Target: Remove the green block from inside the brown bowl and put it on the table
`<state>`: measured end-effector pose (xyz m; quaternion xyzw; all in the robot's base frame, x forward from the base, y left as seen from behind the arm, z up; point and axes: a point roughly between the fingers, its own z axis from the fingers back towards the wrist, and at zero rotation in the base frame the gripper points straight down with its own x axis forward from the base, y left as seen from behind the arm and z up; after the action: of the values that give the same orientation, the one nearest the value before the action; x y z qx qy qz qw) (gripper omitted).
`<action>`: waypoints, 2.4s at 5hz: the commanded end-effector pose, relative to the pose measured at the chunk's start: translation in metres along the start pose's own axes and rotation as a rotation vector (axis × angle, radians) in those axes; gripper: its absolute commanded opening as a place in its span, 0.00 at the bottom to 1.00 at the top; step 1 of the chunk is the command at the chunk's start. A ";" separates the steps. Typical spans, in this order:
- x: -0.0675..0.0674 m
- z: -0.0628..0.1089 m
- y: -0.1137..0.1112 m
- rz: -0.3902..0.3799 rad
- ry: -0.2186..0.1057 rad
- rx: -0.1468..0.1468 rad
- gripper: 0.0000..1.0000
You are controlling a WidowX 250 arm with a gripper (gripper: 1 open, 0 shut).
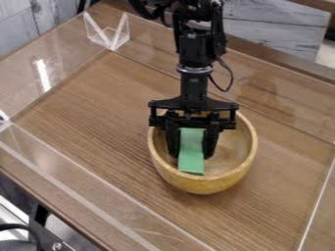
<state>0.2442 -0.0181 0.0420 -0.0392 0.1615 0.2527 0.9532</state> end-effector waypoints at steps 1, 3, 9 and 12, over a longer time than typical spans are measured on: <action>0.005 0.023 -0.002 -0.022 -0.072 -0.039 0.00; 0.004 0.024 0.000 -0.051 -0.063 -0.039 0.00; -0.013 0.064 0.016 -0.111 -0.086 -0.115 0.00; -0.026 0.141 0.051 -0.154 -0.130 -0.232 0.00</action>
<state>0.2350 0.0349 0.1674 -0.1473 0.1005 0.2040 0.9626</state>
